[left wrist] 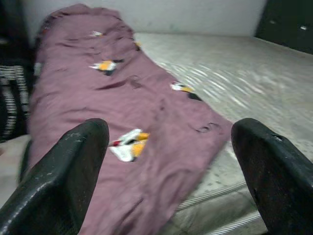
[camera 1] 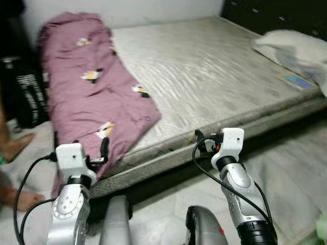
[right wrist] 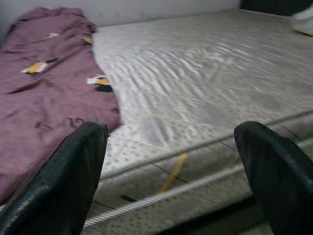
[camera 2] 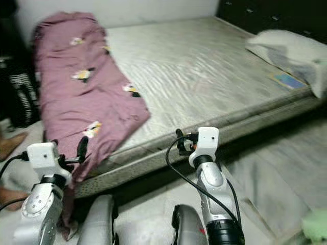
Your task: Clean up the room
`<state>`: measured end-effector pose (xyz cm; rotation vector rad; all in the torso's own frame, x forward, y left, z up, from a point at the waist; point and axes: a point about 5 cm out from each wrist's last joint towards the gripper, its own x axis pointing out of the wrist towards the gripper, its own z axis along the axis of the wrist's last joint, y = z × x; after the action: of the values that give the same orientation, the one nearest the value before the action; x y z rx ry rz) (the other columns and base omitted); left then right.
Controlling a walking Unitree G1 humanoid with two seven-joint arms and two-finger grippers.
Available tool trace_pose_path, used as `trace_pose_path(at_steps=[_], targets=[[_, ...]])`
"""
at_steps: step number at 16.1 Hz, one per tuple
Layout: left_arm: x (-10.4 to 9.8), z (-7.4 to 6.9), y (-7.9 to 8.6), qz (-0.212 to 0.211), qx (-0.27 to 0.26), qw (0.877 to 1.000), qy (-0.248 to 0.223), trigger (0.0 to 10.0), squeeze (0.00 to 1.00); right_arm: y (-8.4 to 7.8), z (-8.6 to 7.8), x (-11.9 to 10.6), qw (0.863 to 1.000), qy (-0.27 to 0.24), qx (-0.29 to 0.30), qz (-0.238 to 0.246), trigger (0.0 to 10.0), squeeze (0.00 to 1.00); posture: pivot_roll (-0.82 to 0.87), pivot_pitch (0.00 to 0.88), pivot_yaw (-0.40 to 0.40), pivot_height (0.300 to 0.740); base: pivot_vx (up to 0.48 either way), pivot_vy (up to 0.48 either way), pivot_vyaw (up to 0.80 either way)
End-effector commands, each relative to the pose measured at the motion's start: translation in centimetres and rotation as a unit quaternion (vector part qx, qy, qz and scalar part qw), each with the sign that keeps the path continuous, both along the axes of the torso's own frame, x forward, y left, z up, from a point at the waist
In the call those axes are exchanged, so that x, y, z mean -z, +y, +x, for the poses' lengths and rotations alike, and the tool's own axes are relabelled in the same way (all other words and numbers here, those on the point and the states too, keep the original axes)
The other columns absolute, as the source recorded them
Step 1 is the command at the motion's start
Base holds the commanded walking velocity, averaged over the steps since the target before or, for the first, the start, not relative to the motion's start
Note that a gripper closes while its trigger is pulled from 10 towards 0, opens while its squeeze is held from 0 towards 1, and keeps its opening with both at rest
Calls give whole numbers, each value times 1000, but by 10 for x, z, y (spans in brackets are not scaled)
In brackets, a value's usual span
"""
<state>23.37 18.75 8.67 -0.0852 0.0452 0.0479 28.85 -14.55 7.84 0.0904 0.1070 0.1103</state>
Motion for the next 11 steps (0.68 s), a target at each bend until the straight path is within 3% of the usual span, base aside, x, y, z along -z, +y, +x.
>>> trace_pose_path(at_steps=[1,5,11], targets=[[-4,1,0,-2,1,1000,-6,10000,0,1,3,-6,1000,-9,-8,2,10000,0,13,49,-20,621,341,0,0],[-4,1,0,-6,1,1000,-4,10000,0,1,3,-7,1000,-11,-11,3,10000,0,9,49,-21,621,349,0,445],[-4,4,0,-7,4,1000,-1,10000,0,0,3,-5,1000,-6,-7,3,10000,0,5,52,-17,621,353,0,0]])
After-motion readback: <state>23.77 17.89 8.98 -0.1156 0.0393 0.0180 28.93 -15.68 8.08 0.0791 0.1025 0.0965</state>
